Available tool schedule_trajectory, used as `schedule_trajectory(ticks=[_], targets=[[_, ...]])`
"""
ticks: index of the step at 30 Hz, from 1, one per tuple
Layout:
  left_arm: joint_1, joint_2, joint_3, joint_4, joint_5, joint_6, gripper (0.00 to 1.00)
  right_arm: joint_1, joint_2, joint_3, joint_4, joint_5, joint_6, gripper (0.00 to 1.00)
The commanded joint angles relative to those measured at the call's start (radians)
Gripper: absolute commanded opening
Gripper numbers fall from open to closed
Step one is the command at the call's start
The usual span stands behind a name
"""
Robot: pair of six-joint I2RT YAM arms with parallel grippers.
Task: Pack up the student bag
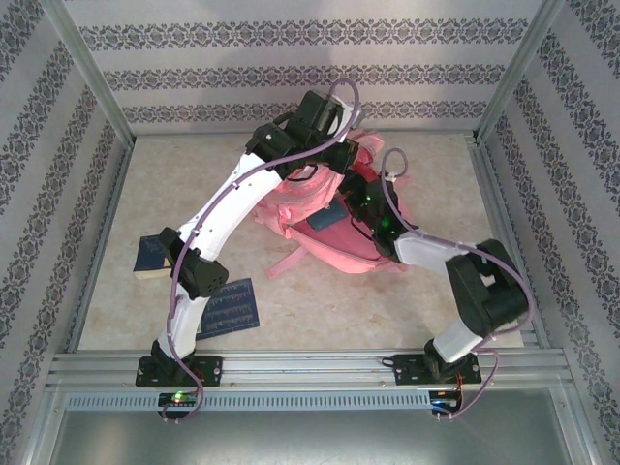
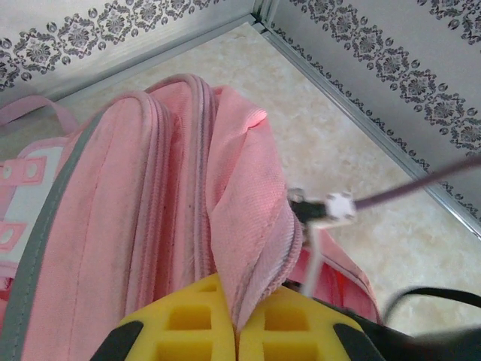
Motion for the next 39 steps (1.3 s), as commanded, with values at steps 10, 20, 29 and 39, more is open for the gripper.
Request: schedule_trajectory(ticks=[10,20,29,39], targets=[[0.012,0.081,0.030,-0.005,-0.132,-0.062,0.08,-0.054,-0.657,-0.102,-0.807,0.088,-0.350,0.51],[-0.029,0.099,-0.182,0.132,-0.129,-0.246,0.28,-0.132,-0.941,0.012,-1.256,0.145,-0.474,0.47],[-0.023,0.031,-0.146,0.108,0.003,-0.293,0.60,-0.131,-0.931,0.144,-1.372,0.120,-0.602,0.45],[0.031,-0.469,-0.727,0.266,-0.109,-0.333,0.79,-0.085,-0.806,0.200,-1.326,0.072,-0.665,0.44]])
